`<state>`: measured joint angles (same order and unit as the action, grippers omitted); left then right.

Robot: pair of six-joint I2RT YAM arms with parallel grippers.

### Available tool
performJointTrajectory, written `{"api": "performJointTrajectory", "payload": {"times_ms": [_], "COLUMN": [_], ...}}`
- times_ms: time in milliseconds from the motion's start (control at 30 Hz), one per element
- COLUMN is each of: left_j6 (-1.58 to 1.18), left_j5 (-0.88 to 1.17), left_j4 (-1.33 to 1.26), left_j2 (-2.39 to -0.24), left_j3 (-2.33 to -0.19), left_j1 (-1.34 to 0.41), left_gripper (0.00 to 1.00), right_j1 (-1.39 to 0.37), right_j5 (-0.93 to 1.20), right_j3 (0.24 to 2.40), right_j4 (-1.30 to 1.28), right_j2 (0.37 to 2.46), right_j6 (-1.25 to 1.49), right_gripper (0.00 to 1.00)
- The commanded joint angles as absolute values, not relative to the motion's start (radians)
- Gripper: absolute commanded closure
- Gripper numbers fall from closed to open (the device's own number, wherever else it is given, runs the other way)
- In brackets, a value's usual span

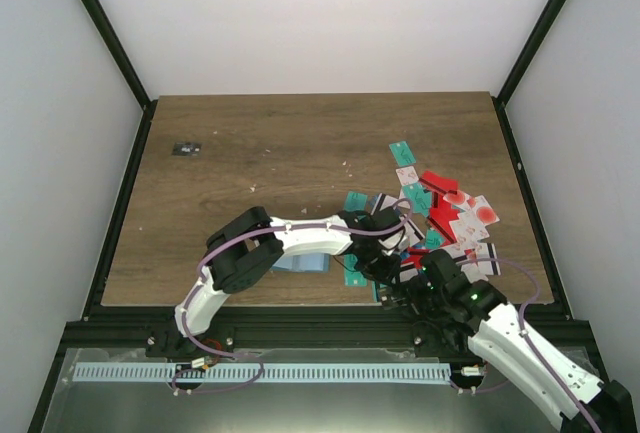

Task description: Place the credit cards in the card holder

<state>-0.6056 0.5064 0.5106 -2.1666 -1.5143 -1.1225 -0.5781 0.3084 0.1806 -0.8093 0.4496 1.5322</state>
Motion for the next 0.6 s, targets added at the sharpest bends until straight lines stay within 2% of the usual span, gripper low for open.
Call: {"api": "performJointTrajectory", "payload": {"times_ms": [0, 200, 567], "left_j6": [-0.607, -0.597, -0.592], "left_j5": [0.558, 0.562, 0.571], "left_j4": [0.570, 0.571, 0.565], "left_j2": [-2.199, -2.205, -2.205], "left_j3": [-1.470, -1.467, -1.466], "left_j1": [-1.167, -1.166, -1.166], "left_gripper": [0.73, 0.73, 0.73], "right_j1": [-0.569, -0.569, -0.570], "right_j5": [0.268, 0.255, 0.251], "right_j3": [0.138, 0.134, 0.174], "right_j4": [-0.823, -0.775, -0.842], "right_j2": [0.473, 0.491, 0.429], "right_j6": [1.583, 1.587, 1.575], "right_gripper": [0.51, 0.56, 0.82]}}
